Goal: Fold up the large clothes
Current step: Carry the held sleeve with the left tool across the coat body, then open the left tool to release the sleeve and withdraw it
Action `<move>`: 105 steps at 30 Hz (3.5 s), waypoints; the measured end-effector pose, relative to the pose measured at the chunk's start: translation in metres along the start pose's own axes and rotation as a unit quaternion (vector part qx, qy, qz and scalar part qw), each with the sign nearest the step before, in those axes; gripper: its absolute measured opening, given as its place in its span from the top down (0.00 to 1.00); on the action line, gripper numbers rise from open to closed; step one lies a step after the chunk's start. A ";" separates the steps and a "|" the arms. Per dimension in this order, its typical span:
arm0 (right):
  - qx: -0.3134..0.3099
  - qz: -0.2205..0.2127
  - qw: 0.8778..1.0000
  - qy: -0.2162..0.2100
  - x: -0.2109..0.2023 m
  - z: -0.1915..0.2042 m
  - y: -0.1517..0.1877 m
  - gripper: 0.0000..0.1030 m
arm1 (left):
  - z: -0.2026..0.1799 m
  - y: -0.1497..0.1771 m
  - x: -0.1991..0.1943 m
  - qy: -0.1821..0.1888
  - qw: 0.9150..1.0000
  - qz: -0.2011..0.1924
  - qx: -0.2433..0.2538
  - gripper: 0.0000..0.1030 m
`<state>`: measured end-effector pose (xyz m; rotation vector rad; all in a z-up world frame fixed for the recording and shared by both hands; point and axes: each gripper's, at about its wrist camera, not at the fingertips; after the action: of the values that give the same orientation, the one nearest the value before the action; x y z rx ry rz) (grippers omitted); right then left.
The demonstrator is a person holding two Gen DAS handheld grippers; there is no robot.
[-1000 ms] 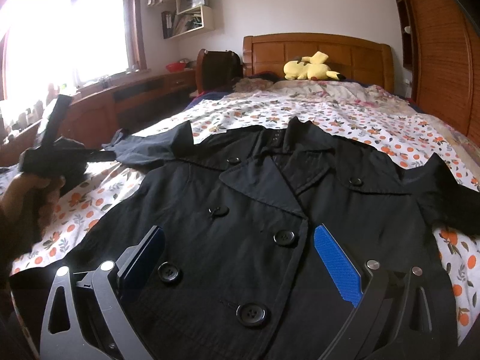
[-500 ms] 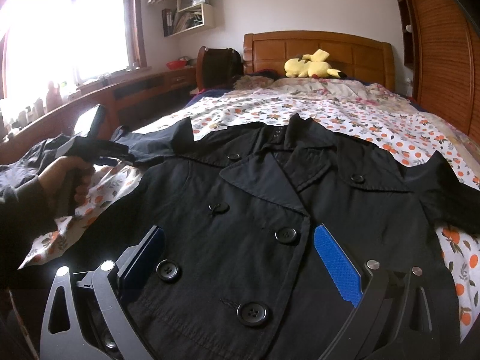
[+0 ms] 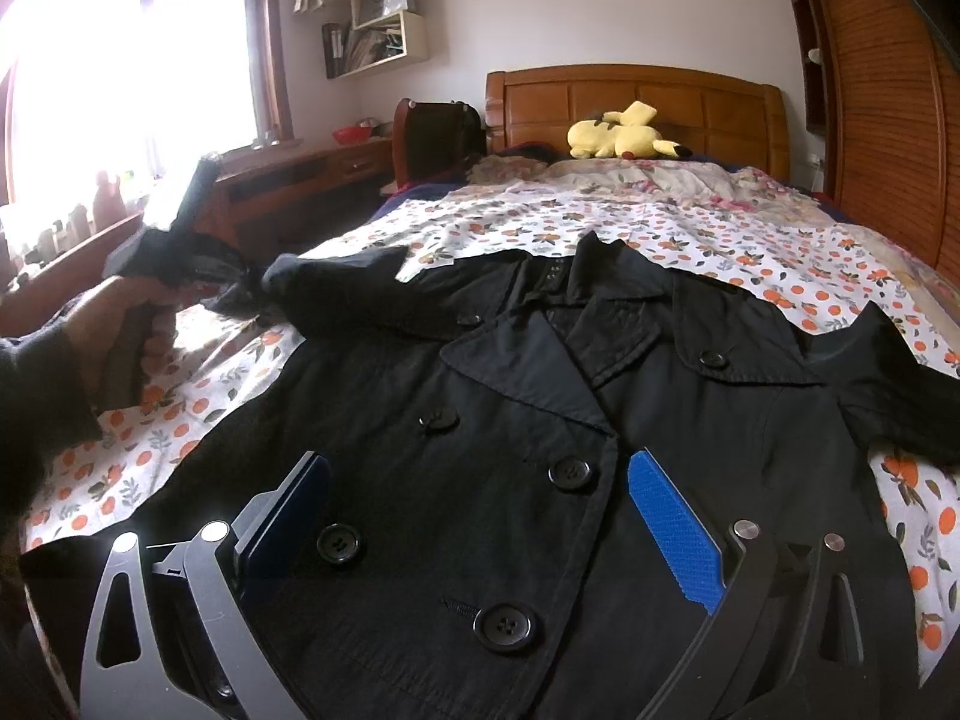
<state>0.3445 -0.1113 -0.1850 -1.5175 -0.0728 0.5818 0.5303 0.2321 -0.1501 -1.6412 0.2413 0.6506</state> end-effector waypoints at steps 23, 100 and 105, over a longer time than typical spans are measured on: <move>0.009 -0.007 1.000 -0.007 -0.006 -0.003 -0.009 0.06 | -0.095 0.078 -0.102 0.100 0.988 -0.011 0.116 0.65; -0.014 -0.025 0.999 0.044 -0.070 -0.044 -0.018 0.06 | -0.174 0.127 -0.207 0.171 0.971 -0.037 0.161 0.95; -0.014 -0.021 0.999 0.042 -0.063 -0.040 -0.016 0.06 | -0.163 0.141 -0.225 0.178 0.971 -0.055 0.151 0.61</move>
<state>0.3115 -0.1724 -0.1536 -1.5626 -0.0475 0.4853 0.3201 0.0032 -0.1395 -1.4540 0.4813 0.2167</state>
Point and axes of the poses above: each gripper's, at about its wrist camera, not at the fingertips, and x roughly the way its jaws point, z to its left, y to its underside, and after that the axes turned 14 degrees about -z, right-handed
